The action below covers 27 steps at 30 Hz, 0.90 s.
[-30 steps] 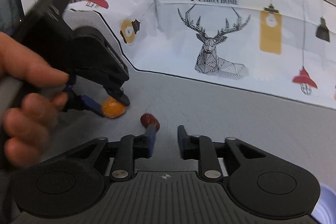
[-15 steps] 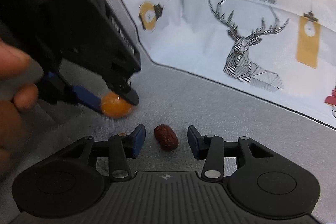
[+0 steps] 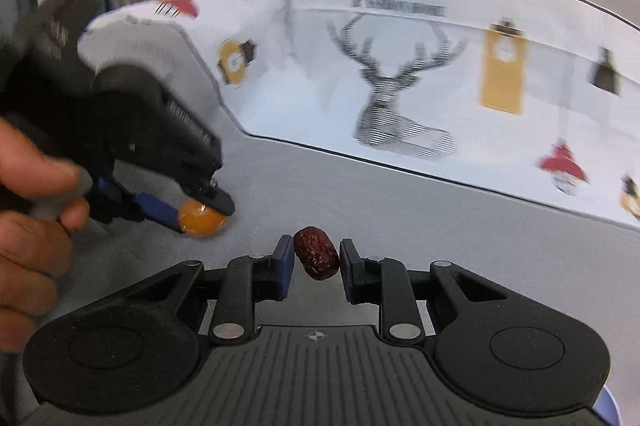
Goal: Organize fruits
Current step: 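Carry the wrapped orange with the left tool while the right tool carries the date over the plate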
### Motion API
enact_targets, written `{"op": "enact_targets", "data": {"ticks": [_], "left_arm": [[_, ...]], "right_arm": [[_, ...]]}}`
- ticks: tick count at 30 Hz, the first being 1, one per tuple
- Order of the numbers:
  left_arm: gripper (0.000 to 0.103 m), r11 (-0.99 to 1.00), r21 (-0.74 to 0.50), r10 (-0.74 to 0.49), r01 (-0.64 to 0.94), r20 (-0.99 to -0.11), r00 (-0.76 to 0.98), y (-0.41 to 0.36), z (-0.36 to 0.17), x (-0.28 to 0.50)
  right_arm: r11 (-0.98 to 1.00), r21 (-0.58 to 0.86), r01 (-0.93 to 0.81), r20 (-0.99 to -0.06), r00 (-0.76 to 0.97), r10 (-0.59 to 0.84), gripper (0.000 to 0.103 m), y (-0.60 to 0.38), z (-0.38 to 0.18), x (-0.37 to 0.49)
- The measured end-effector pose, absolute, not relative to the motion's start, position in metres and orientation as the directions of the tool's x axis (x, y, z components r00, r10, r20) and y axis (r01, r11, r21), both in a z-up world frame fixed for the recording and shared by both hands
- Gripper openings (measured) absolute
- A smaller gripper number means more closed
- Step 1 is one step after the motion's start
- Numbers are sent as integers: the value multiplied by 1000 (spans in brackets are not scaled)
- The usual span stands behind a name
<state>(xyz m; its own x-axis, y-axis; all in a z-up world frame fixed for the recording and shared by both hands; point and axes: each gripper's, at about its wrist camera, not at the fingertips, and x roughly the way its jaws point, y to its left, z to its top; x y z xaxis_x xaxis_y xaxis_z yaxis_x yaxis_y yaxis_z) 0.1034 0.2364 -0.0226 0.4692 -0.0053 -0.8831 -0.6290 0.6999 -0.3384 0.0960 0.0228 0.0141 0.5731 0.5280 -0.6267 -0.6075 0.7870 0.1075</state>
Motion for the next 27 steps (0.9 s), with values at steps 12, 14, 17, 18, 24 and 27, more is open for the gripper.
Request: {"op": "enact_targets", "data": {"ticks": [12, 14, 17, 18, 24, 27], "left_arm": [[44, 887, -257, 22, -384, -806, 591, 138, 60, 44], [44, 910, -255, 0, -327, -789, 614, 112, 69, 26], [44, 944, -237, -34, -230, -763, 646, 71, 70, -6], [44, 955, -224, -45, -192, -752, 657, 59, 65, -18], [44, 974, -208, -111, -91, -786, 608, 29, 34, -45], [44, 969, -204, -87, -138, -808, 583, 33, 27, -40]], "right_arm": [[876, 172, -451, -503, 724, 471, 26, -98, 90, 3], [888, 158, -431, -474, 756, 451, 26, -114, 96, -20], [916, 152, -372, -446, 801, 400, 26, -142, 97, -52], [926, 154, -345, -440, 815, 376, 26, -150, 96, -61], [944, 170, -282, -359, 875, 326, 26, -181, 113, -81], [947, 137, -290, -372, 871, 321, 26, -183, 102, -77]]}}
